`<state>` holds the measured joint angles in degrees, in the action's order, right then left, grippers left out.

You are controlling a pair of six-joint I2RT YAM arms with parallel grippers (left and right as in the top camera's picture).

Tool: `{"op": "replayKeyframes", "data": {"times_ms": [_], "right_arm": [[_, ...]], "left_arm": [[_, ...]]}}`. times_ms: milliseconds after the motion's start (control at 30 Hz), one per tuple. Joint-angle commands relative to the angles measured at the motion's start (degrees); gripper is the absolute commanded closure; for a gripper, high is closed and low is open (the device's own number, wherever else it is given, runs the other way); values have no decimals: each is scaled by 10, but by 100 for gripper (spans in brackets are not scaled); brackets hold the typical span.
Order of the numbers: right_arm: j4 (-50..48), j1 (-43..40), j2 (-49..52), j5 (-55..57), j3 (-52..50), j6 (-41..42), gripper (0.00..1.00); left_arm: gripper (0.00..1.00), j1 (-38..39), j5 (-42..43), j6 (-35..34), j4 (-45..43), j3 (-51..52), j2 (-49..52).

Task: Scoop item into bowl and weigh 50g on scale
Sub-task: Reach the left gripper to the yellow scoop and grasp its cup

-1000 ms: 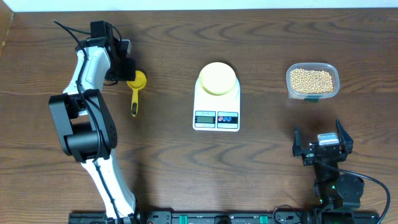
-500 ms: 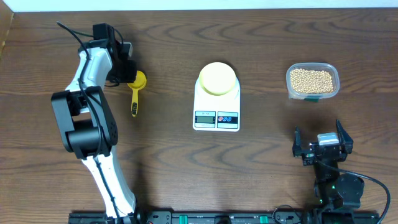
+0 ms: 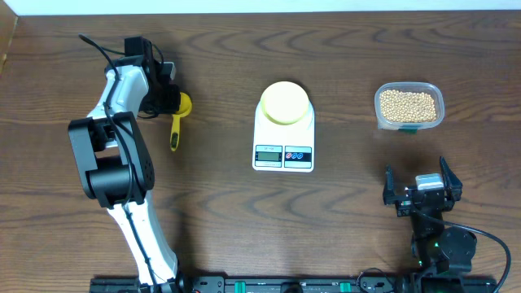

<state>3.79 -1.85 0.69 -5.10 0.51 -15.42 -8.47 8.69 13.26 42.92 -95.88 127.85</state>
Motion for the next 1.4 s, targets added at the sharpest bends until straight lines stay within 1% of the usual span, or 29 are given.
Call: {"op": "replayKeyframes", "data": {"times_ms": [0, 100, 133, 167, 367, 533, 700, 833, 1000, 1100, 1200, 1367], "right_arm": [[1, 2, -3, 3, -2, 8, 1], [1, 2, -3, 3, -2, 8, 1], [1, 2, -3, 3, -2, 8, 1], [1, 2, -3, 3, -2, 8, 1], [1, 2, -3, 3, -2, 8, 1], [1, 2, -3, 3, -2, 8, 1], [1, 2, -3, 3, -2, 8, 1], [1, 2, -3, 3, -2, 8, 1], [1, 2, -3, 3, -2, 8, 1], [1, 2, -3, 3, -2, 8, 1], [1, 2, -3, 3, -2, 8, 1], [1, 2, -3, 3, -2, 8, 1]], "left_arm": [[78, 1, -8, -5, -3, 13, 7], [81, 1, -8, -5, -7, 16, 7], [88, 1, -8, -5, -8, 16, 7], [92, 1, -8, -5, -9, 16, 7], [93, 1, -8, -22, -19, 14, 3], [92, 1, -8, -72, -21, -8, -31], [92, 1, -8, -160, -31, -16, -117], [92, 2, -3, -240, -10, -16, -214], [93, 2, -3, -412, 22, -16, -315], [93, 2, -3, -490, 52, -15, -360], [92, 2, -3, -517, 85, -15, -390], [93, 5, -2, -532, 115, -15, -401]]}}
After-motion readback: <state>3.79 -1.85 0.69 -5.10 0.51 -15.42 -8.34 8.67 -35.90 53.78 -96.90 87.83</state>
